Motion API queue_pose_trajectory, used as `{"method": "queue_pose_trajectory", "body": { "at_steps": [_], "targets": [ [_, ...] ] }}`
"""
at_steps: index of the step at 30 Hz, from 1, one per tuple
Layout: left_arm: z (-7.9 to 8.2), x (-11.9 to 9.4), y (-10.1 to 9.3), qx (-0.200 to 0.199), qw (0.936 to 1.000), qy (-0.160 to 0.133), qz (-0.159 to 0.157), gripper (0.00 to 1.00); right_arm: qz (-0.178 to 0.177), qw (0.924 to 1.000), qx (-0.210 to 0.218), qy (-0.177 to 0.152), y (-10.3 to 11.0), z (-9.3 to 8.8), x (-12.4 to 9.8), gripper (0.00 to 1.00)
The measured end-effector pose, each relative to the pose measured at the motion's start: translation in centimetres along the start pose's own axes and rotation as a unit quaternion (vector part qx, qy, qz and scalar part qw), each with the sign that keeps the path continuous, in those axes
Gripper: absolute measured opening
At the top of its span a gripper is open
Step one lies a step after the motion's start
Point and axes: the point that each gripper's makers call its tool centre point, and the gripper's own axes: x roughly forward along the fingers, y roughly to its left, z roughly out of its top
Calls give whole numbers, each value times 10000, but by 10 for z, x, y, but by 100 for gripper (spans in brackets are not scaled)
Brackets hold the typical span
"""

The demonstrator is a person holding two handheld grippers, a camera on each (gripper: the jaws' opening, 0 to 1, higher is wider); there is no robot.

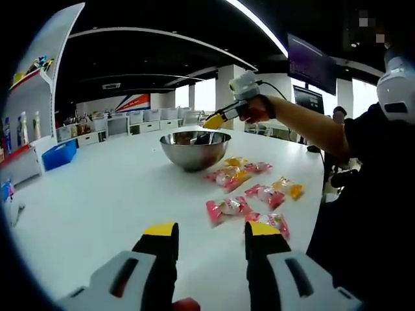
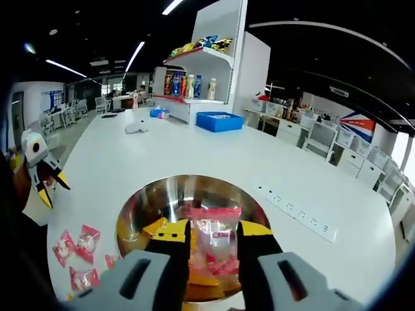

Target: Pick up the marshmallows scattered on the table and place them into the bowl on the table

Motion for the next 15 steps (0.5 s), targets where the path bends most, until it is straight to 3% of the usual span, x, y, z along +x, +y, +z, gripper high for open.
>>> {"method": "queue_pose_trajectory", "body": {
  "at_steps": [5,15],
  "targets": [
    [0,0,0,6,10000,16,0,42,45,10000,28,-80,2,3,-1,40],
    [0,2,-2,5,10000,15,-28,41,-14,10000,41,-89,-1,-1,-7,40]
  ]
}}
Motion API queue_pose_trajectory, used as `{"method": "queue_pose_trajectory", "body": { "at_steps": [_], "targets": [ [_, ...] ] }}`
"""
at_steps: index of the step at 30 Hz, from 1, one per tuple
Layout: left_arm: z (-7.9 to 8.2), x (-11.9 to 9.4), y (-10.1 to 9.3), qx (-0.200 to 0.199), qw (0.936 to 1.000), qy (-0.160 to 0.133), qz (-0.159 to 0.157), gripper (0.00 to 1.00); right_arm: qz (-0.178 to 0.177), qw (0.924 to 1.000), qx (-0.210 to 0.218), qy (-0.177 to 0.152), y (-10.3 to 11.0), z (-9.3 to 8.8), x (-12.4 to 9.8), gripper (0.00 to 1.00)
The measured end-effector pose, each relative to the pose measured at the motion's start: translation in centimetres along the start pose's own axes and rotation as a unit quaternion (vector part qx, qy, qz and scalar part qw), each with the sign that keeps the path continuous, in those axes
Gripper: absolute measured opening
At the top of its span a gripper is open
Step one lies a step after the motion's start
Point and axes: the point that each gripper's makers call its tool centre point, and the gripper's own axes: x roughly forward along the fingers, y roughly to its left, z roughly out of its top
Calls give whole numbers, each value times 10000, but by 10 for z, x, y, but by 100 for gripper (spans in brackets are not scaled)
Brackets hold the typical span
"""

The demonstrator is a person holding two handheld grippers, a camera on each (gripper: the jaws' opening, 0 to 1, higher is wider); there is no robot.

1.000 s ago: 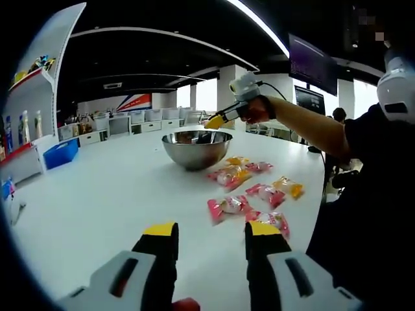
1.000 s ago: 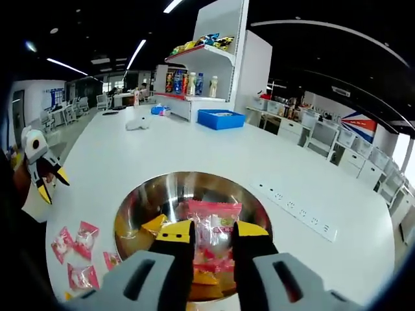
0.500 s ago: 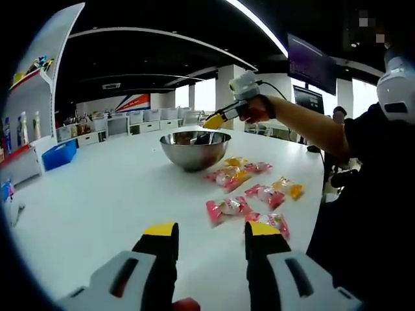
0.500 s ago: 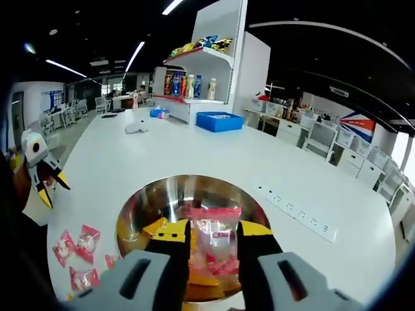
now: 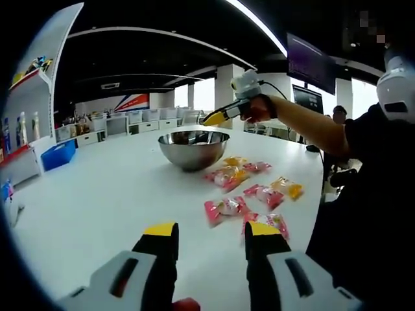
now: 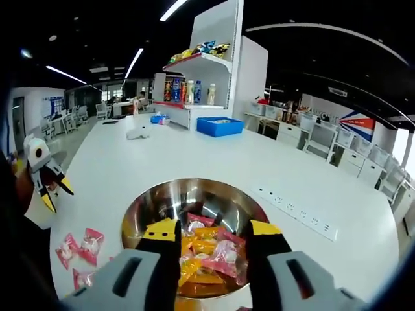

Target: Pick up the marshmallows scattered on the table and place them into the bowl on the table

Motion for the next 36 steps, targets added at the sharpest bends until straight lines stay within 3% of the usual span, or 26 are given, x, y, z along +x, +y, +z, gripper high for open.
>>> {"method": "queue_pose_trajectory", "body": {
  "at_steps": [12,23,36],
  "targets": [
    [0,0,-2,4,10000,15,-2,41,-81,9999,-4,-150,2,-4,-19,40],
    [0,5,-6,23,10000,37,-59,42,-126,9992,-151,-358,11,5,-44,38],
    [2,8,-8,44,9999,60,-90,42,-130,9982,-23,-585,19,1,-77,37]
  ]
}}
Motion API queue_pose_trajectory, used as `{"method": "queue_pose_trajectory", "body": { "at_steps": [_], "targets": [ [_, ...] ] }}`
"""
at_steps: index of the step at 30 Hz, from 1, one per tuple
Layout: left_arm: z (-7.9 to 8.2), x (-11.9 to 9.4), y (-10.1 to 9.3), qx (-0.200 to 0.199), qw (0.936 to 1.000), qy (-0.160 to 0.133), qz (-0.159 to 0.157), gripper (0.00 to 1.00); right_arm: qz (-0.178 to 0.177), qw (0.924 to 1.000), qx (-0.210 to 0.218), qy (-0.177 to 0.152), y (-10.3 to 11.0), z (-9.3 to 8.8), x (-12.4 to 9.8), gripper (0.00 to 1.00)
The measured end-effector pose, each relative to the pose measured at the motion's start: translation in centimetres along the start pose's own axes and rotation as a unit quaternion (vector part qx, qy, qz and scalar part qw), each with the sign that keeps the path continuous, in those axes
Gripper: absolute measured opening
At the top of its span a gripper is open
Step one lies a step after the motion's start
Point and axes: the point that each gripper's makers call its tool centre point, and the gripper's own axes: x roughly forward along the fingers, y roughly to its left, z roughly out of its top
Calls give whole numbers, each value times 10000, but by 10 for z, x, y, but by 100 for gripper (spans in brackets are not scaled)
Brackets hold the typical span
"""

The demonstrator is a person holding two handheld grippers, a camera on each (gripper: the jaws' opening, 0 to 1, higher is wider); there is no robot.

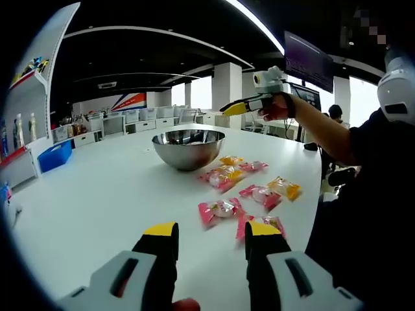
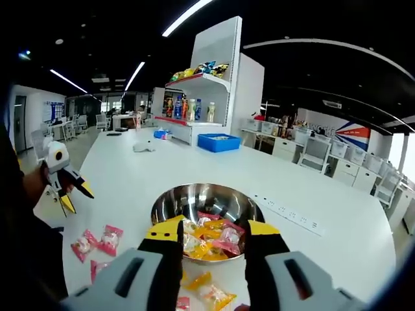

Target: Pick up the marshmallows scattered on the table and place them into the bowl on the table

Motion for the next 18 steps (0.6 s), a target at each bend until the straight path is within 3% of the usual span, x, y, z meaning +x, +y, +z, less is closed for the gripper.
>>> {"method": "queue_pose_trajectory", "body": {
  "at_steps": [18],
  "targets": [
    [1,5,-4,21,10000,12,-62,42,-142,9994,109,-284,13,-8,-40,36]
  ]
}}
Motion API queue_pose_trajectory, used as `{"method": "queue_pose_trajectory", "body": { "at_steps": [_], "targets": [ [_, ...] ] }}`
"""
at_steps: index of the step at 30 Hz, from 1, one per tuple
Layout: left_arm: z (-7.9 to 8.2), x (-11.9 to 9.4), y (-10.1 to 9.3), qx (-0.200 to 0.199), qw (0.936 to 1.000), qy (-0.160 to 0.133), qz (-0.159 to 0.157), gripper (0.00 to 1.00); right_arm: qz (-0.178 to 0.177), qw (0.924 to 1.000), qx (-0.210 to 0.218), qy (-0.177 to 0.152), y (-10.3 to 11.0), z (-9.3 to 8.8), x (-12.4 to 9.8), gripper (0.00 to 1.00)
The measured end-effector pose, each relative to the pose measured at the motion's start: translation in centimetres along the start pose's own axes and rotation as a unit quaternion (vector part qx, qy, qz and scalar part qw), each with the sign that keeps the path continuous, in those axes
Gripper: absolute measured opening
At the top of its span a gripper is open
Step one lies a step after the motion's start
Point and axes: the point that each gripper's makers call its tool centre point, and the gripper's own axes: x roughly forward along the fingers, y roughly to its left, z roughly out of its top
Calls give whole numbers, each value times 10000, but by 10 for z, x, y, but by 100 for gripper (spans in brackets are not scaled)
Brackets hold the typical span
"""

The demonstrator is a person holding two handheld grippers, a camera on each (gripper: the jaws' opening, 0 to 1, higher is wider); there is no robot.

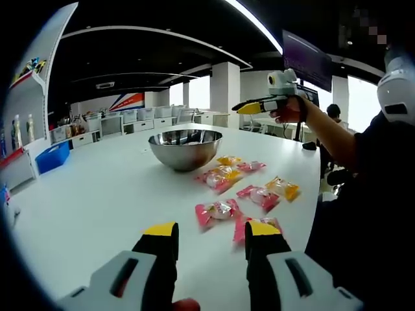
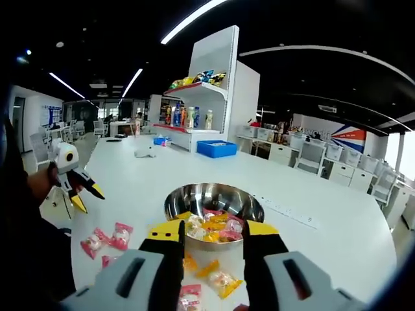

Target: Pick up the marshmallows scattered on the table and place them into the bowl on the table

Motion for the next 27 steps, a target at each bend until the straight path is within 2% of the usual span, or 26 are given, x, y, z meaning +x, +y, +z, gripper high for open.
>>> {"method": "queue_pose_trajectory", "body": {
  "at_steps": [5,13,27],
  "targets": [
    [0,1,-1,14,10000,7,-15,42,-76,9998,174,-113,3,-7,-14,36],
    [0,1,0,6,10000,3,-13,42,-243,9993,221,-157,5,-16,-33,36],
    [2,-2,2,21,10000,-40,4,42,-403,9977,439,-319,24,-31,-64,35]
  ]
}}
